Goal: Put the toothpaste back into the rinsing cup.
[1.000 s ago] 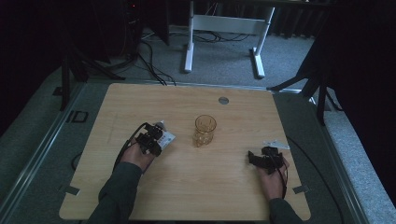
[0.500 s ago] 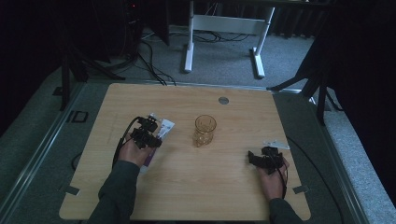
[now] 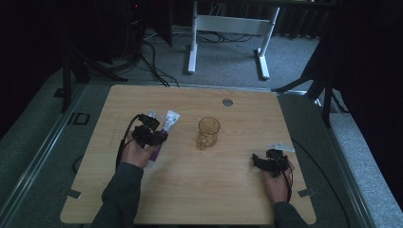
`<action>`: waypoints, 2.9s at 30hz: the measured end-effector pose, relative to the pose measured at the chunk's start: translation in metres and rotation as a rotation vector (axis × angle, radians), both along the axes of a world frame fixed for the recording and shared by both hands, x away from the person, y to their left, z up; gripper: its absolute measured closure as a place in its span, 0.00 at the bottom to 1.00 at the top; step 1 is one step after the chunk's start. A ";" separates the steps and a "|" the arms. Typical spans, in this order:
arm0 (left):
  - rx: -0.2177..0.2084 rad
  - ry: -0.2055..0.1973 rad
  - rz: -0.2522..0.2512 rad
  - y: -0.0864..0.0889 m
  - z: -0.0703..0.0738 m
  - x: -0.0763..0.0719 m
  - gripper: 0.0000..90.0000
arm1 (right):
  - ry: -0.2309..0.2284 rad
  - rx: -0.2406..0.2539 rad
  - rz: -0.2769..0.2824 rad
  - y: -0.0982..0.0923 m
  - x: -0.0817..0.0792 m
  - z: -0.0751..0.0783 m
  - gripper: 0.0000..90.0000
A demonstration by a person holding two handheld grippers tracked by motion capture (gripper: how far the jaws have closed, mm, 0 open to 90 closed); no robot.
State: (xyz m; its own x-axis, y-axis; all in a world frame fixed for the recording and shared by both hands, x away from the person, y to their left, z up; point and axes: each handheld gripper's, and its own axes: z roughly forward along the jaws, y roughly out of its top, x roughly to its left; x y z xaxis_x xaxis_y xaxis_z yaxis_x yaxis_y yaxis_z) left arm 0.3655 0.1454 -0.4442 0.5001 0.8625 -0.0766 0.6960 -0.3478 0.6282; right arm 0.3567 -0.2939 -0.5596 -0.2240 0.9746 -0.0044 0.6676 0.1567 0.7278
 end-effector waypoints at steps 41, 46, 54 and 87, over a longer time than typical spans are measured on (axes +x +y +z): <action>-0.141 -0.163 0.052 -0.010 0.031 0.012 0.83 | 0.000 0.001 0.002 0.000 0.001 0.000 0.20; -0.151 -0.177 0.054 -0.013 0.034 0.014 0.83 | 0.000 0.001 0.001 0.000 0.001 0.000 0.20; -0.186 -0.194 0.068 -0.017 0.035 0.018 0.83 | 0.000 0.001 0.002 0.000 0.001 0.000 0.20; -0.223 -0.285 0.070 -0.041 0.049 0.030 0.83 | 0.000 0.001 0.004 0.000 0.001 0.000 0.21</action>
